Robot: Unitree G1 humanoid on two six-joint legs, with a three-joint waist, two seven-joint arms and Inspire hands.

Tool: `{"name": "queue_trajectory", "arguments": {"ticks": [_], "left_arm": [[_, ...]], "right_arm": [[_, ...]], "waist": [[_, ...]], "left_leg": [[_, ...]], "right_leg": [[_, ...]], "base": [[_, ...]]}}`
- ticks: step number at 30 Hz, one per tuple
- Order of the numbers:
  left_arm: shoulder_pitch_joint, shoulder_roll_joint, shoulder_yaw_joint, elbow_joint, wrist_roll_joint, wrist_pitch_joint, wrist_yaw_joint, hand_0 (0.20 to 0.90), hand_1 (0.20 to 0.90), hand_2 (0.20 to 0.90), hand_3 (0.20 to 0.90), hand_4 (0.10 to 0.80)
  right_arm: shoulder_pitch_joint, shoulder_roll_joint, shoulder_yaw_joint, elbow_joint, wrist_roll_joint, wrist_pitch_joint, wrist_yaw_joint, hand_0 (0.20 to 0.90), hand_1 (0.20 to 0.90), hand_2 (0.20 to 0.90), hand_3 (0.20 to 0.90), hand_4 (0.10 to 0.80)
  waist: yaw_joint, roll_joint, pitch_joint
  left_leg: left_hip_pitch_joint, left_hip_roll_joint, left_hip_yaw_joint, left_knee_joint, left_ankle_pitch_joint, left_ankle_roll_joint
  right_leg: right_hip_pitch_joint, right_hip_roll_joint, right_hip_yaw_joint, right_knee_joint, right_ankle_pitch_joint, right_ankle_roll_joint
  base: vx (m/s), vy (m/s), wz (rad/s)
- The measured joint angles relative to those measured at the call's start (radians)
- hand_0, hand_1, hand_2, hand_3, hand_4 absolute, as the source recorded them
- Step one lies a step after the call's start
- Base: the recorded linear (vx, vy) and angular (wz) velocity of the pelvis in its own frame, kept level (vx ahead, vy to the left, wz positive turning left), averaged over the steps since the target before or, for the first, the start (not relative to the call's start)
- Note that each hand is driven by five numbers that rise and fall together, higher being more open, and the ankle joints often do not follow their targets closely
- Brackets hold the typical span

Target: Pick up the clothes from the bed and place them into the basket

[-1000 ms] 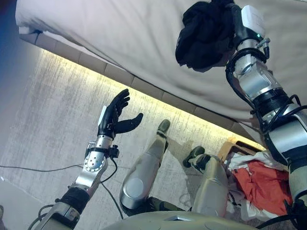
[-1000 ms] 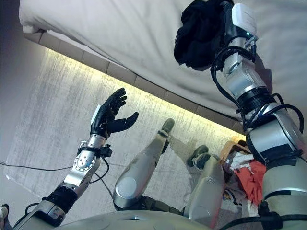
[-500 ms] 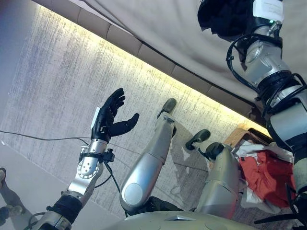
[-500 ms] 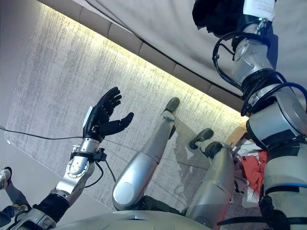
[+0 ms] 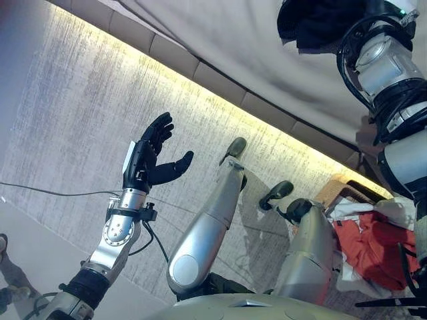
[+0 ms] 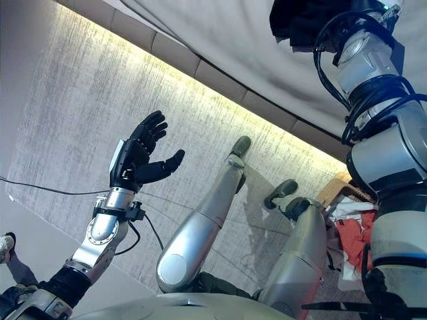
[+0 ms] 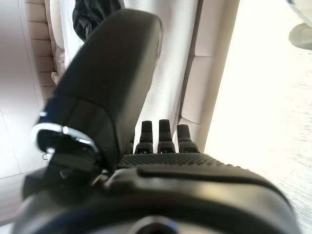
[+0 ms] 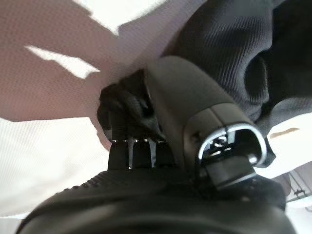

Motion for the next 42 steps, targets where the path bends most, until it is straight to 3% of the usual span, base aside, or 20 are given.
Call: {"name": "queue_trajectory", "arguments": {"ticks": [8, 15, 17, 22, 24, 25, 30, 35, 37, 42], "left_arm": [[-0.002, 0.0, 0.01, 0.001, -0.029, 0.001, -0.014, 0.9, 0.9, 0.9, 0.9, 0.8], [-0.014, -0.006, 0.011, 0.04, -0.03, 0.029, -0.052, 0.9, 0.9, 0.9, 0.9, 0.8], [-0.016, -0.01, 0.012, 0.05, -0.03, 0.055, -0.056, 0.9, 0.9, 0.9, 0.9, 0.8], [-0.038, -0.023, 0.015, 0.072, -0.03, 0.095, -0.056, 0.9, 0.9, 0.9, 0.9, 0.8], [-0.04, -0.028, 0.034, 0.075, -0.029, 0.108, -0.052, 0.9, 0.9, 0.9, 0.9, 0.8], [-0.049, -0.029, 0.036, 0.085, -0.029, 0.122, -0.047, 0.9, 0.9, 0.9, 0.9, 0.8], [-0.067, -0.027, 0.064, 0.089, -0.028, 0.148, -0.028, 0.9, 0.9, 0.9, 0.9, 0.8], [-0.11, -0.023, 0.079, 0.131, -0.028, 0.165, -0.038, 0.9, 0.9, 0.9, 0.9, 0.8], [-0.113, -0.031, 0.079, 0.164, -0.027, 0.177, -0.051, 0.9, 0.9, 0.9, 0.9, 0.8], [-0.105, -0.042, 0.084, 0.21, -0.027, 0.178, -0.077, 0.9, 0.9, 0.9, 0.9, 0.8]], "right_arm": [[0.054, 0.002, -0.034, -0.007, 0.01, -0.013, 0.0, 0.3, 0.3, 0.3, 0.2, 0.1], [0.199, -0.003, -0.117, -0.116, 0.054, -0.042, -0.001, 0.3, 0.3, 0.3, 0.2, 0.1], [0.217, -0.005, -0.129, -0.136, 0.06, -0.058, -0.001, 0.3, 0.3, 0.3, 0.2, 0.1], [0.246, -0.049, -0.188, -0.223, 0.078, -0.096, 0.0, 0.3, 0.3, 0.3, 0.2, 0.1], [0.257, -0.07, -0.198, -0.264, 0.078, -0.109, 0.005, 0.3, 0.3, 0.3, 0.2, 0.1], [0.286, -0.09, -0.228, -0.305, 0.078, -0.126, 0.018, 0.3, 0.3, 0.3, 0.2, 0.1], [0.376, -0.156, -0.319, -0.404, 0.077, -0.19, 0.049, 0.3, 0.3, 0.3, 0.2, 0.1], [0.455, -0.22, -0.406, -0.433, 0.074, -0.204, 0.077, 0.3, 0.3, 0.3, 0.2, 0.1], [0.531, -0.249, -0.462, -0.445, 0.068, -0.214, 0.082, 0.3, 0.3, 0.3, 0.2, 0.1], [0.718, -0.297, -0.529, -0.542, -0.003, -0.215, 0.084, 0.3, 0.3, 0.3, 0.2, 0.1]], "waist": [[-0.018, 0.0, 0.0], [-0.054, -0.004, 0.0], [-0.066, -0.007, -0.001], [-0.11, -0.022, -0.006], [-0.134, -0.036, -0.011], [-0.146, -0.042, -0.012], [-0.231, -0.088, -0.048], [-0.306, -0.125, -0.112], [-0.345, -0.128, -0.19], [-0.419, -0.126, -0.249]], "left_leg": [[0.159, 0.009, 0.048, -0.02, -0.026, 0.015], [0.408, 0.034, 0.09, -0.153, -0.027, 0.015], [0.479, 0.052, 0.102, -0.215, -0.016, 0.018], [0.616, 0.098, 0.152, -0.356, 0.022, 0.033], [0.657, 0.106, 0.172, -0.399, 0.027, 0.031], [0.711, 0.12, 0.192, -0.45, 0.048, 0.022], [0.86, 0.138, 0.258, -0.589, 0.066, 0.018], [0.949, 0.153, 0.331, -0.681, 0.069, 0.016], [0.96, 0.154, 0.366, -0.728, 0.069, 0.016], [1.035, 0.155, 0.414, -0.793, 0.069, 0.016]], "right_leg": [[0.15, 0.004, 0.035, -0.046, 0.0, 0.002], [0.364, 0.024, 0.072, -0.183, 0.003, 0.016], [0.422, 0.039, 0.073, -0.252, 0.041, 0.037], [0.539, 0.087, 0.099, -0.42, 0.121, 0.057], [0.575, 0.102, 0.112, -0.473, 0.139, 0.059], [0.617, 0.114, 0.122, -0.523, 0.176, 0.073], [0.737, 0.15, 0.176, -0.689, 0.25, 0.099], [0.821, 0.172, 0.222, -0.853, 0.316, 0.103], [0.829, 0.178, 0.251, -0.932, 0.356, 0.113], [0.892, 0.189, 0.3, -1.033, 0.392, 0.108]], "base": [[0.026, -0.01, -0.14], [0.06, -0.016, -0.22], [0.014, 0.023, -0.43], [0.093, 0.009, -0.39], [0.12, 0.022, -0.36], [0.112, 0.015, -0.44], [0.1, 0.017, -0.5], [0.077, -0.003, -0.51], [0.068, -0.001, -0.47], [0.04, -0.016, -0.38]]}}
